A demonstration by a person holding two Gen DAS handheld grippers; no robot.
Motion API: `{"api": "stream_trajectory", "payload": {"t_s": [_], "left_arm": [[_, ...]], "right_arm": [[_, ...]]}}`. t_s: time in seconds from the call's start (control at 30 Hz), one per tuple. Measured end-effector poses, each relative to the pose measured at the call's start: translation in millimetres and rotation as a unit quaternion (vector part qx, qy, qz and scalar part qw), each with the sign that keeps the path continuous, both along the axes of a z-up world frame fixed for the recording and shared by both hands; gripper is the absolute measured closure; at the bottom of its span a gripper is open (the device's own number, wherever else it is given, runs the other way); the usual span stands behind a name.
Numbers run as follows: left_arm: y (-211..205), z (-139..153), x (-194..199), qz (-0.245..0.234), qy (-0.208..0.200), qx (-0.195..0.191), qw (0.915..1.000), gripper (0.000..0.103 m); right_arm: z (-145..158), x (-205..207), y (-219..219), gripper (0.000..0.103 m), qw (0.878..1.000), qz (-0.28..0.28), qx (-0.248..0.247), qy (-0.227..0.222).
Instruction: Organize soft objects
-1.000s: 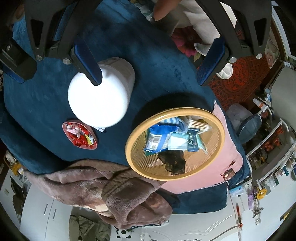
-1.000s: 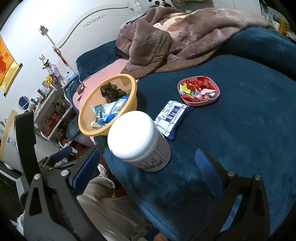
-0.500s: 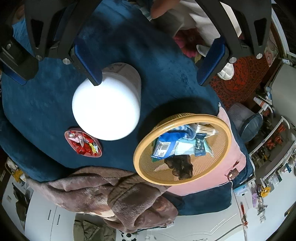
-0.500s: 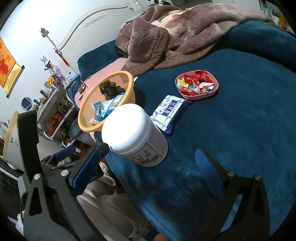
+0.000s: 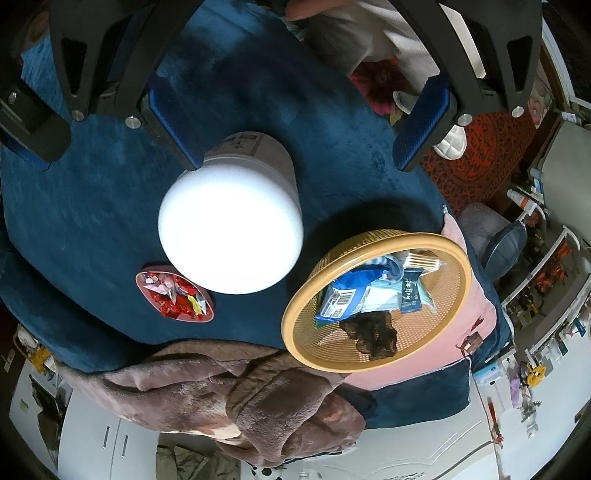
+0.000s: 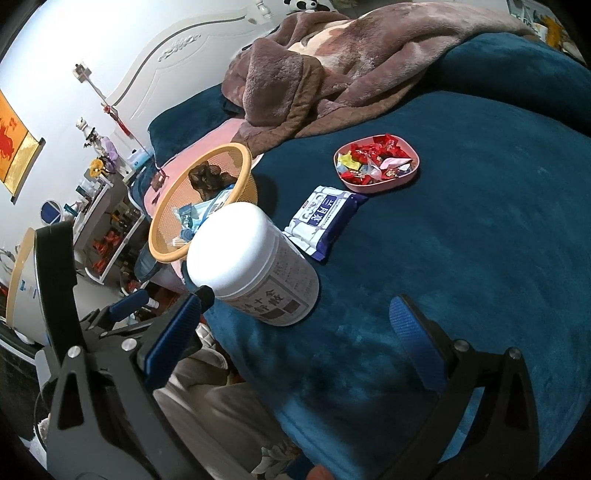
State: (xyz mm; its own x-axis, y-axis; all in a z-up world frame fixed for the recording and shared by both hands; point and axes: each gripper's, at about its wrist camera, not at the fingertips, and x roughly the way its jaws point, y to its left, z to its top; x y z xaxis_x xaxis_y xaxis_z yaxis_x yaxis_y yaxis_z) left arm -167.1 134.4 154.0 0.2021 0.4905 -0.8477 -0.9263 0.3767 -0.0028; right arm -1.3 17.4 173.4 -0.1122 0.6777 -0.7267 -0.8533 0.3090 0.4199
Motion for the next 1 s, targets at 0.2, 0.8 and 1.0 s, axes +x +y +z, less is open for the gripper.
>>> {"api": "stream_trajectory", "payload": {"t_s": [0.2, 0.8, 1.0], "left_arm": [[-3, 0, 4, -0.004, -0.001, -0.001, 1.0000, 0.001], [-16, -1, 24, -0.030, -0.005, -0.009, 0.9995, 0.001], [-21, -1, 31, -0.041, -0.006, -0.014, 0.9990, 0.001]], "right_arm": [[-1, 2, -4, 0.000, 1.000, 0.002, 0.006, 0.004], [-4, 20, -27, 0.000, 1.000, -0.014, 0.011, 0.014], [-6, 29, -37, 0.000, 0.999, -0.024, 0.015, 0.019]]}}
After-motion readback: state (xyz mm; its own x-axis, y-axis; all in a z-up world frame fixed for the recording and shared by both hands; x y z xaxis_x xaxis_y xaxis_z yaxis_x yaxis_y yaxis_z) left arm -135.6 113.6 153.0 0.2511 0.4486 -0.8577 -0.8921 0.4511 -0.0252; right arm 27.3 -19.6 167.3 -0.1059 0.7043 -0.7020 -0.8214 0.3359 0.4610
